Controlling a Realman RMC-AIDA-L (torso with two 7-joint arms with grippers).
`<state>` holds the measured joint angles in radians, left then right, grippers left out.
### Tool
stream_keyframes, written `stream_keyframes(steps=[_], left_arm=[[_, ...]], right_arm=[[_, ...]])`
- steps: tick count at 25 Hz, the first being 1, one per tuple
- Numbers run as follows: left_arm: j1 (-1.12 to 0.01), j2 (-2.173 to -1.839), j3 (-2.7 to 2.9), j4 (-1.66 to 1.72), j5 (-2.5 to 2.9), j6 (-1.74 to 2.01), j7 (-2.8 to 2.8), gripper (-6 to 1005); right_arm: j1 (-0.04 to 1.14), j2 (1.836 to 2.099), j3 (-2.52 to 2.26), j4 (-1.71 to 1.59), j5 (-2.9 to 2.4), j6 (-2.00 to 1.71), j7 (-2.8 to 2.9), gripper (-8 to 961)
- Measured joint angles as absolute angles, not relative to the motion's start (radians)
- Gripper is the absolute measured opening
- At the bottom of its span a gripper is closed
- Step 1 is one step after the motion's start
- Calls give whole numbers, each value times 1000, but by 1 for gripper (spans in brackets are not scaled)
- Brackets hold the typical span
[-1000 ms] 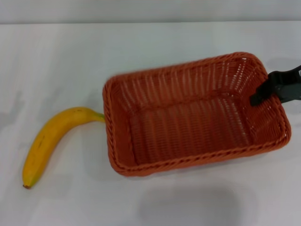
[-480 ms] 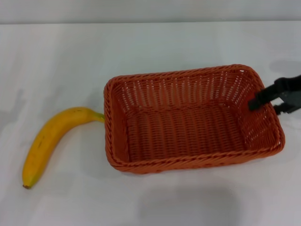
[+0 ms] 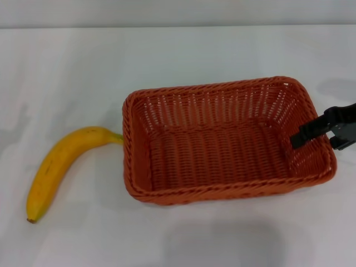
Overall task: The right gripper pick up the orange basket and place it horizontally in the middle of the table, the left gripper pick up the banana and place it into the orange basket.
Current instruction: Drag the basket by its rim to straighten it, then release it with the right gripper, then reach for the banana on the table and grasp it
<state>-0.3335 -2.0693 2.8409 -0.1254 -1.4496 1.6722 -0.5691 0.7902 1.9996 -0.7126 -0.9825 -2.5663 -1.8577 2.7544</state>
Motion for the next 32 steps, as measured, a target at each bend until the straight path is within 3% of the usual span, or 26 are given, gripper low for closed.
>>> stream_keyframes(steps=[11, 15, 18, 22, 28, 32], left_arm=[[-333, -2069, 2838, -132, -1456, 1673, -580, 875], [-334, -2069, 2839, -134, -1456, 1669, -581, 875], [-328, -2065, 2840, -156, -1454, 1666, -618, 875], [-327, -2053, 2842, -322, -1369, 1665, -885, 875], [-383, -1989, 2844, -688, -1074, 1773, -1433, 874], [-485, -1915, 2845, -864, -782, 1900, -1690, 874]], right_arm=[[779, 2001, -745, -982, -2499, -1904, 2737, 748], [765, 1968, -753, -980, -2507, -1870, 2718, 747], [742, 1920, -738, -976, -2505, -1831, 2678, 746], [721, 1899, -675, -983, -2496, -1811, 2610, 746], [698, 1903, -520, -986, -2492, -1761, 2403, 744], [650, 1926, -505, -987, -2434, -1655, 2242, 744]])
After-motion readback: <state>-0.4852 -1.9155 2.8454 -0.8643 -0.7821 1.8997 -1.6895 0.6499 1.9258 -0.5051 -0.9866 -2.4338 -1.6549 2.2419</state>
